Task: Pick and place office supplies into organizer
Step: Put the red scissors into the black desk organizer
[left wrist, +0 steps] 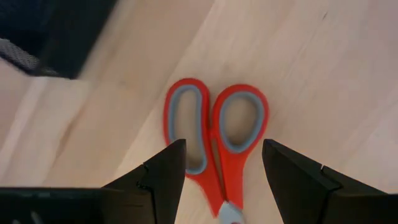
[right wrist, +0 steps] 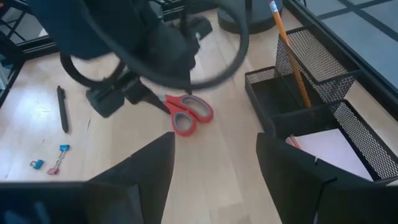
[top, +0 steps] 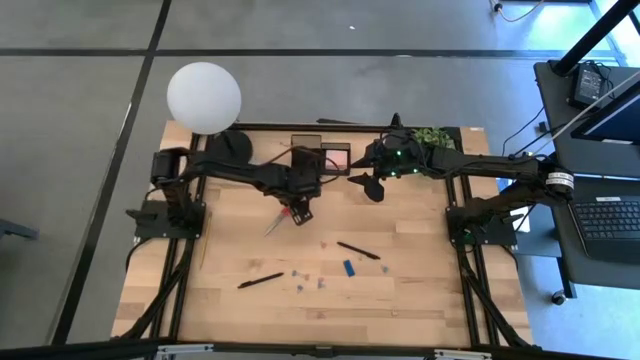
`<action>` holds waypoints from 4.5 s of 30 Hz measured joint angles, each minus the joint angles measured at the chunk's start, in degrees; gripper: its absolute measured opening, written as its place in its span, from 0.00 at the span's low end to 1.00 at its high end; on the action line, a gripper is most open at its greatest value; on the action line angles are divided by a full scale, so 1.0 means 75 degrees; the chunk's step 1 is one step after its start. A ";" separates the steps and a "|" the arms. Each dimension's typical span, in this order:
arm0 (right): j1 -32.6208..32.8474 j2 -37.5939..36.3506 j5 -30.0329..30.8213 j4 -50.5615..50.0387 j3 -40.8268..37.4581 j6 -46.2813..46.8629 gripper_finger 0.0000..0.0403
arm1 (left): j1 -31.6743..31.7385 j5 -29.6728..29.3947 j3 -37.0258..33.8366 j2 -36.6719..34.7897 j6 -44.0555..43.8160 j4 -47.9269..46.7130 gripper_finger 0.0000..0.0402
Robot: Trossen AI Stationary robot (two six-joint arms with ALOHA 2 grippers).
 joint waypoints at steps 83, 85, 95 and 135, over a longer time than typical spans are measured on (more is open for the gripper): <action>0.0001 0.0003 0.0000 -0.0002 0.0003 -0.0115 0.57 | 0.0408 0.1336 0.2168 0.1053 0.2131 -0.2060 0.21; 0.0000 0.0003 0.0003 -0.0002 0.0006 -0.0206 0.57 | 0.0420 0.1325 0.2420 0.0789 0.2382 -0.2077 0.20; -0.0015 0.0006 0.0015 0.0096 0.0006 -0.0434 0.57 | 0.0964 0.1066 0.2594 -0.1826 0.3262 -0.0756 0.20; -0.0026 0.0006 0.0335 0.0292 0.0006 -0.0196 0.57 | 0.3561 0.1728 -0.5010 -0.3179 0.3456 1.4713 0.21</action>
